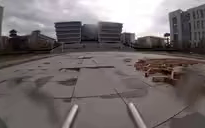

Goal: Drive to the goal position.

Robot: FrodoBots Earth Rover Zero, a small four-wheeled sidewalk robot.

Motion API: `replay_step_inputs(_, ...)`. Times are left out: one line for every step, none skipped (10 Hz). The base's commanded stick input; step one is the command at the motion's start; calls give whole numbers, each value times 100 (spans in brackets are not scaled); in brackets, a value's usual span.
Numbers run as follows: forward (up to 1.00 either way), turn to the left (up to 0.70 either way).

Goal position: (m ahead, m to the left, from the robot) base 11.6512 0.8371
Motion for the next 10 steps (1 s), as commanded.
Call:
replay_step_inputs(100, 21)
replay_step_inputs(100, 7)
replay_step_inputs(100, 0)
replay_step_inputs(100, 0)
replay_step_inputs(100, 27)
replay_step_inputs(100, 19)
replay_step_inputs(100, 0)
replay_step_inputs(100, 0)
replay_step_inputs(100, 0)
replay_step_inputs(100, 0)
